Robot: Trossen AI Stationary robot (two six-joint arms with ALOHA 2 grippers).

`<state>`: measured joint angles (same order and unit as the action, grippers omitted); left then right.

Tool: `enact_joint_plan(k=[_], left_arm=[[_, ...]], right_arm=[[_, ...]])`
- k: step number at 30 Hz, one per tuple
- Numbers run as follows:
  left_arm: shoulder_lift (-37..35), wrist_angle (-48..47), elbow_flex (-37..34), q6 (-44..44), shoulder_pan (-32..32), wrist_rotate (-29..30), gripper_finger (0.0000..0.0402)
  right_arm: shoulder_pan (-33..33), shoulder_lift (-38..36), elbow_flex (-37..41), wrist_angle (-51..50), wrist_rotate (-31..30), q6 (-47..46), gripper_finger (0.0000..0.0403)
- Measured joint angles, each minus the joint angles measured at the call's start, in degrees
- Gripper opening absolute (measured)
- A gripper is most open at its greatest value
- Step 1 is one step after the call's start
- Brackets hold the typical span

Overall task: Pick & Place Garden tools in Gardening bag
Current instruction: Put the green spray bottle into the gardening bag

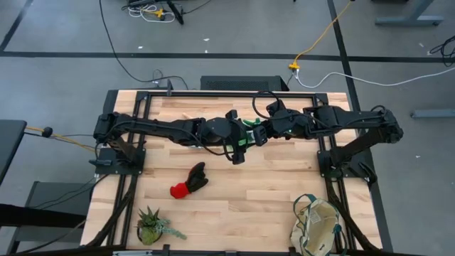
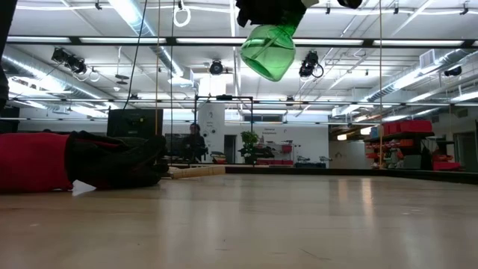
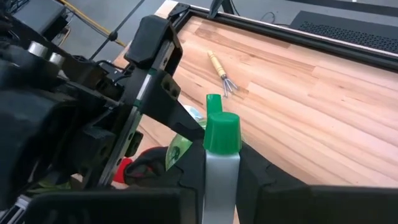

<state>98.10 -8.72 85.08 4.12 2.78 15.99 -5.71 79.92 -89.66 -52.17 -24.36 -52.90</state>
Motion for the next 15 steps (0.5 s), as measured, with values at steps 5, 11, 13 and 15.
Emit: enact_joint_plan(k=[5, 11, 13, 15], left_arm=[[-0.02, -0.19, 0.0, 0.07, 1.05, 2.87, 0.0243], [-0.02, -0.24, 0.0, 0.83, 1.77, 4.59, 0.0241], [-0.41, -0.92, 0.0, 1.38, 1.95, 5.11, 0.0241], [-1.11, -1.28, 0.0, 1.46, 1.99, 5.57, 0.0241]], right_arm=[[0.41, -0.2, 0.01, -1.77, -0.24, -0.07, 0.0055], [1.03, -1.0, -0.01, -3.84, -0.63, -0.09, 0.0055], [1.28, -1.47, 0.0, -4.94, -0.66, -0.12, 0.0055], [1.57, -2.13, -0.01, -6.0, -0.64, -0.13, 0.0055]])
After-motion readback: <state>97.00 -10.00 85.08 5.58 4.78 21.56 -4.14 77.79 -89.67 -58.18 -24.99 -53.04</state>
